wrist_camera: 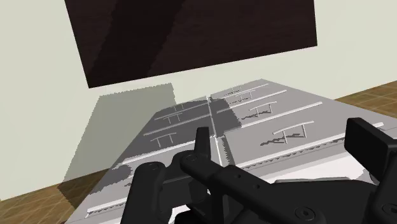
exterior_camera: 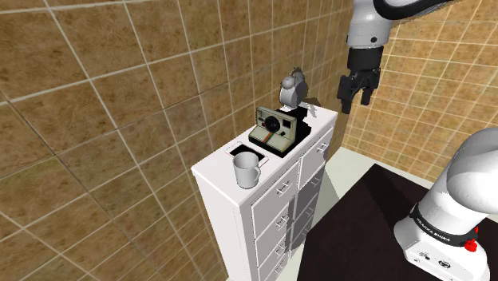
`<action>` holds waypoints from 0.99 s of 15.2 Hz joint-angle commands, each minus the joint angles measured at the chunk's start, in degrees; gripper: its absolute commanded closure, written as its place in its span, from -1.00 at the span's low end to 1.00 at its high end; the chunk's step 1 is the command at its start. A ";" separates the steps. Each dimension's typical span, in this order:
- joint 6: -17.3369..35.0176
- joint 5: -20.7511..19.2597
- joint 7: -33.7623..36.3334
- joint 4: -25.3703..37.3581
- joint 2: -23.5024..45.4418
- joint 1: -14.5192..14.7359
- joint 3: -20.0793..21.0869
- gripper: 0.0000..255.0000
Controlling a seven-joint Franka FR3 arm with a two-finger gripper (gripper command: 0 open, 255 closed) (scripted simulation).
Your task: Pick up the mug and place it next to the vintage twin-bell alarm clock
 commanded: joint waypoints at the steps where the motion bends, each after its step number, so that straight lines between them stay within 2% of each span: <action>1: 0.00 0.00 0.00 0.00 0.00 0.00 0.00 -1.00; 9: 14.07 3.72 4.38 0.44 11.53 2.93 6.53 -1.00; 15: 23.55 4.28 7.97 3.96 22.29 4.41 11.19 -1.00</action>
